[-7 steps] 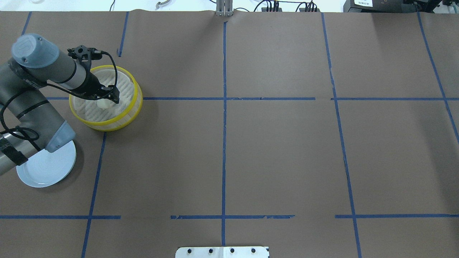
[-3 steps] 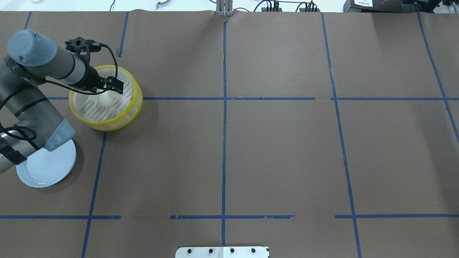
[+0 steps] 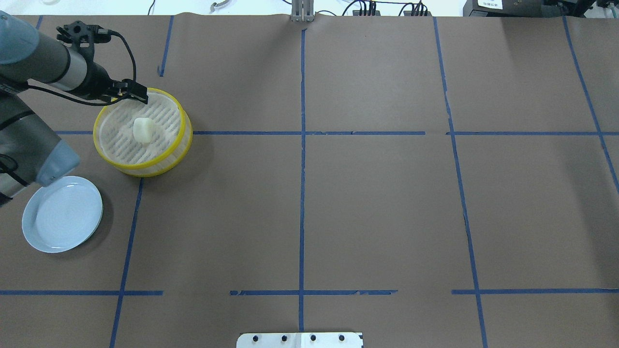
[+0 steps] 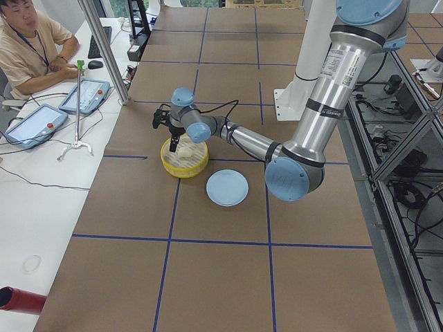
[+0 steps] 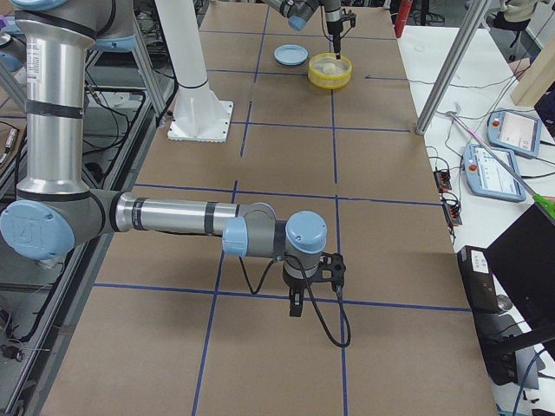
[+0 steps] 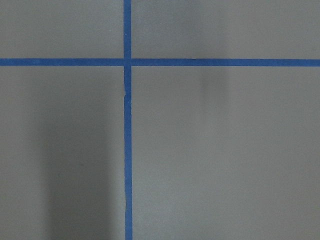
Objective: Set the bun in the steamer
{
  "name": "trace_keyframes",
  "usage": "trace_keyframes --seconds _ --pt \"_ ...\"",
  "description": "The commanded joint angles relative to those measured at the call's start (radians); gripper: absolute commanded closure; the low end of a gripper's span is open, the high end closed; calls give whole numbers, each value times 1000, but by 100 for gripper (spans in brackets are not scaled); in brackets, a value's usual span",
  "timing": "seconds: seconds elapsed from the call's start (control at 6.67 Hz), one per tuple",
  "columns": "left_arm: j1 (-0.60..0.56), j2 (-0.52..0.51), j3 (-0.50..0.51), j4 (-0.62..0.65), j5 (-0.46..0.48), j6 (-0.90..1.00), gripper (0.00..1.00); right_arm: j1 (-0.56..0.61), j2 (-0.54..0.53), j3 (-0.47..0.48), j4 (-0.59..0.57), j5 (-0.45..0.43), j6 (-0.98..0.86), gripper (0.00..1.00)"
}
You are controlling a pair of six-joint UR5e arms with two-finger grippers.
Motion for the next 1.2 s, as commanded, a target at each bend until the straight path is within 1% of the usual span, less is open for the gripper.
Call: trace_keyframes --seconds 0.0,0.15,0.3,0.45,0.6,0.75,0.9,1.05 --pt "-134 127 -57 20 -114 254 1 0 0 0 0 0 0 0" --pt "-223 236 -85 17 -145 439 1 0 0 0 0 0 0 0" --pt "-334 319 -81 23 -212 581 1 0 0 0 0 0 0 0" --pt "-434 377 -72 31 -255 725 1 0 0 0 0 0 0 0" --pt "-505 398 -69 106 -280 769 1 0 0 0 0 0 0 0" --pt "-573 396 -69 202 -291 818 1 0 0 0 0 0 0 0" --pt "-582 387 -76 302 -291 909 1 0 0 0 0 0 0 0" --pt "-583 402 -110 353 -290 907 0 0 0 0 2 0 0 0"
